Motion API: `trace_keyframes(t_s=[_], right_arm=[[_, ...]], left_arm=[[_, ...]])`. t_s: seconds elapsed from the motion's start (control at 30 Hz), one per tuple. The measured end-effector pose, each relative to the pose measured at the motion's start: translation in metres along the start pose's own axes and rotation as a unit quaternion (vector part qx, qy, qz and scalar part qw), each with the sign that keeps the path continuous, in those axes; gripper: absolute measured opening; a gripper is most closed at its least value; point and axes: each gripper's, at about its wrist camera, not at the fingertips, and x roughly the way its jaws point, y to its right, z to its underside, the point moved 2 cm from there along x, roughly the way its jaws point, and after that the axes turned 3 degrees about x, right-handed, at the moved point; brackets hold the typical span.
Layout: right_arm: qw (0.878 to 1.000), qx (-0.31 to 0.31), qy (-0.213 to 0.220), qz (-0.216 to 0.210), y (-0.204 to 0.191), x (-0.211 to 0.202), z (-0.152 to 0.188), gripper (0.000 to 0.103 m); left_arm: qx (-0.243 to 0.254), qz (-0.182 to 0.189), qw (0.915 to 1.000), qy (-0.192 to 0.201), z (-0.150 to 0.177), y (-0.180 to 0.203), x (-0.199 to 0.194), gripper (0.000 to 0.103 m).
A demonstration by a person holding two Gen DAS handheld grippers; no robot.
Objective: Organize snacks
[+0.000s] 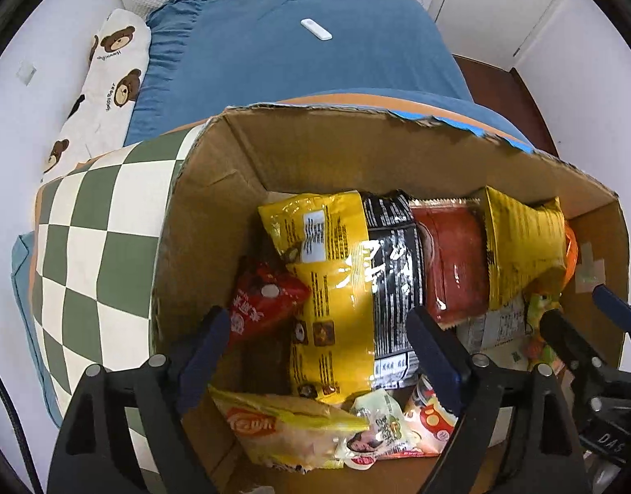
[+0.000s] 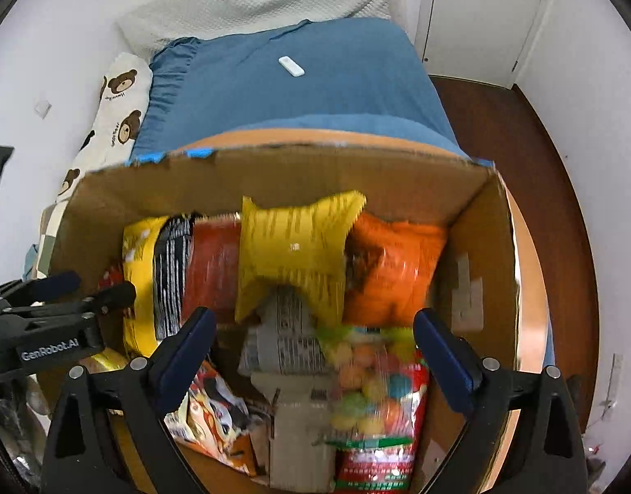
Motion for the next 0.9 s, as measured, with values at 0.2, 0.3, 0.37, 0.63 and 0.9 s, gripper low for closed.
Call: trace_keyframes(t_s=[0.2,0.3,0.37,0.63,0.9], right_arm=[[1.0,-0.002,-0.003,0.005,0.0,-0.002,0.013,0.099],[1.0,-0.002,0.002,0.006,0.0,-0.009,0.018,0.099],[1.0,-0.002,0.009,0.006,0.001,-0.017,0.022,0.099],[0.998,-0.013,0.056,0.013,0.001,-0.066,0.044,0.099],[0.995,-0.022,0.102,0.01,0.004,-0.123,0.081,0.101]], left_arm=[[0.003,-0.002,0.9999,0.014,0.01,0.006,-0.014,0.087],[-0.002,-0.001,0.9997,0.025,0.017,0.008,-0.026,0.087],[-0.004,-0.001,0.9994,0.034,0.023,0.009,-0.034,0.087],[-0.001,-0.002,0.9956,0.094,0.062,0.015,-0.08,0.087],[0.011,0.01,0.9884,0.151,0.108,0.019,-0.13,0.087]])
